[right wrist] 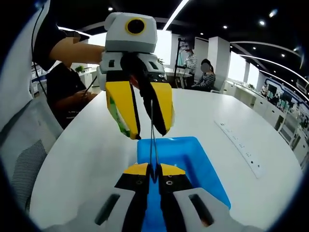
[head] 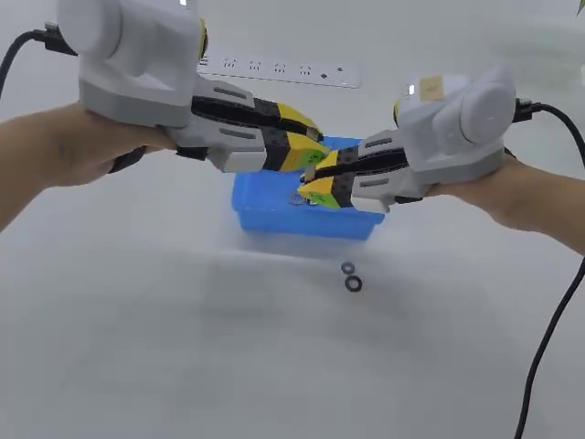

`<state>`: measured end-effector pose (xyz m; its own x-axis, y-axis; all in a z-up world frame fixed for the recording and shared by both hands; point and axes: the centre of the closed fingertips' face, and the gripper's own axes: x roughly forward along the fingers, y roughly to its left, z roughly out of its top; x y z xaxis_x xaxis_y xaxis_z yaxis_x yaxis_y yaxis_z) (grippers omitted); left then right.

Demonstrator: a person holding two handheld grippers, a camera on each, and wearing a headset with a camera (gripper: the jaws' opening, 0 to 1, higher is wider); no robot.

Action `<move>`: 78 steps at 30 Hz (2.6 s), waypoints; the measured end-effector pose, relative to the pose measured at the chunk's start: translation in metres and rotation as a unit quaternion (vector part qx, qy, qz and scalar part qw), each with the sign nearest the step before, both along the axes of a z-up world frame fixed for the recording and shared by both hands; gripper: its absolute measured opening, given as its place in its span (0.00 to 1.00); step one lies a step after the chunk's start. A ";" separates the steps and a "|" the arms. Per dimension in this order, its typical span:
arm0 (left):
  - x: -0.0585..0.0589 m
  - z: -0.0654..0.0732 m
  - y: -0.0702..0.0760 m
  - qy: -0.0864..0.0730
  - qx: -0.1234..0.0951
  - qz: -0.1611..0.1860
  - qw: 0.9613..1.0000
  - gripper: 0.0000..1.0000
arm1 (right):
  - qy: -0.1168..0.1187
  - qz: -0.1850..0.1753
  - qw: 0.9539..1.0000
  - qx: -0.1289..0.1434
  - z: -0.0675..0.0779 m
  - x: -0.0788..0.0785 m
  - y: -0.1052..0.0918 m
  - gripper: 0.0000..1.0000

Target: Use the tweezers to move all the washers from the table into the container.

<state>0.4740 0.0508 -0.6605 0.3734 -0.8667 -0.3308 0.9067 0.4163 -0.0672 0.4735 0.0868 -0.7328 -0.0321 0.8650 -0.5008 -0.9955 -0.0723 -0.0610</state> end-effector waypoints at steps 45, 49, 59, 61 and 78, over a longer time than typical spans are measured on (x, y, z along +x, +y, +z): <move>0.015 0.030 -0.001 -0.111 0.016 0.019 0.994 0.04 | 0.004 -0.059 0.998 0.014 0.023 0.004 -0.013 0.32; 0.013 0.036 0.002 -0.119 0.016 0.022 0.992 0.04 | -0.007 -0.074 0.997 0.030 0.032 0.001 -0.017 0.43; -0.014 0.037 -0.005 -0.104 -0.013 0.051 0.993 0.04 | -0.031 -0.124 0.989 0.071 0.051 -0.021 -0.052 0.65; -0.019 0.037 -0.010 -0.103 -0.015 0.051 0.993 0.04 | -0.029 -0.135 0.988 0.074 0.050 -0.025 -0.062 0.67; -0.054 0.032 -0.050 -0.104 -0.031 0.053 0.993 0.05 | 0.006 -0.179 0.984 0.023 0.007 -0.092 -0.145 0.80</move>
<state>0.4199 0.0005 -0.6283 0.5185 -0.8351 -0.1838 0.8548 0.5115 0.0873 0.3818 -0.0582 -0.7260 0.2725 0.8436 -0.4628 -0.9576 0.2846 -0.0450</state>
